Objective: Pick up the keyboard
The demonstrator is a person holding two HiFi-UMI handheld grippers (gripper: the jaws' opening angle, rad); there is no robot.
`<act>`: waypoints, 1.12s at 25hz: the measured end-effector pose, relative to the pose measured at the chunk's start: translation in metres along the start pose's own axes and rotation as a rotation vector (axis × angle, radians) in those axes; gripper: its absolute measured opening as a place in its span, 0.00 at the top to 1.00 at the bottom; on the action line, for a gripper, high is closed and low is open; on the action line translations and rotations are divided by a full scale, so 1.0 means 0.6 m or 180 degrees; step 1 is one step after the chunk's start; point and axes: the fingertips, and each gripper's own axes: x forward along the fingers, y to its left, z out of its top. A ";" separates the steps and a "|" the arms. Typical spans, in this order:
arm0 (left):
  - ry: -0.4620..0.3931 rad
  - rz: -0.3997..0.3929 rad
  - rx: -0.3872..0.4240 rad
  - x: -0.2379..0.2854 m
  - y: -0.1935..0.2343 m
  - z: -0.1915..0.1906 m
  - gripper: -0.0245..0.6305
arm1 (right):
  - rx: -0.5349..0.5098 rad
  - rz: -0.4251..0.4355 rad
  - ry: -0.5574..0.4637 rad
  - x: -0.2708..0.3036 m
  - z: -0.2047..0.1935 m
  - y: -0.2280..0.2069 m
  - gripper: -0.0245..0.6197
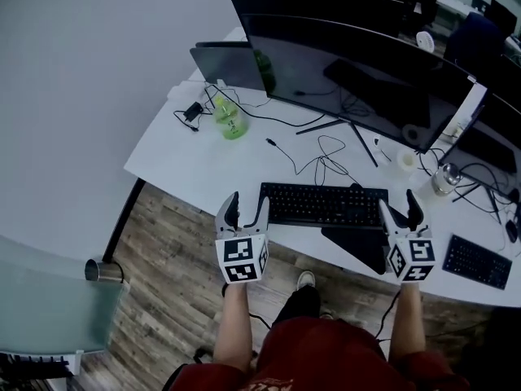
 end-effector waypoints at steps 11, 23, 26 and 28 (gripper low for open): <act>0.0852 -0.0328 -0.0198 0.116 0.012 -0.154 0.57 | 0.0043 -0.0169 0.1107 0.086 -0.177 -0.024 0.47; 0.1669 -0.0791 -0.0415 0.174 -0.017 -0.285 0.48 | 0.0563 -0.0184 0.1885 0.129 -0.319 -0.041 0.36; 0.1756 -0.0836 -0.0430 0.182 -0.020 -0.297 0.46 | 0.0629 -0.0210 0.1988 0.132 -0.337 -0.045 0.35; 0.1795 -0.0845 -0.0439 0.187 -0.019 -0.302 0.46 | 0.0641 -0.0228 0.2032 0.135 -0.344 -0.046 0.35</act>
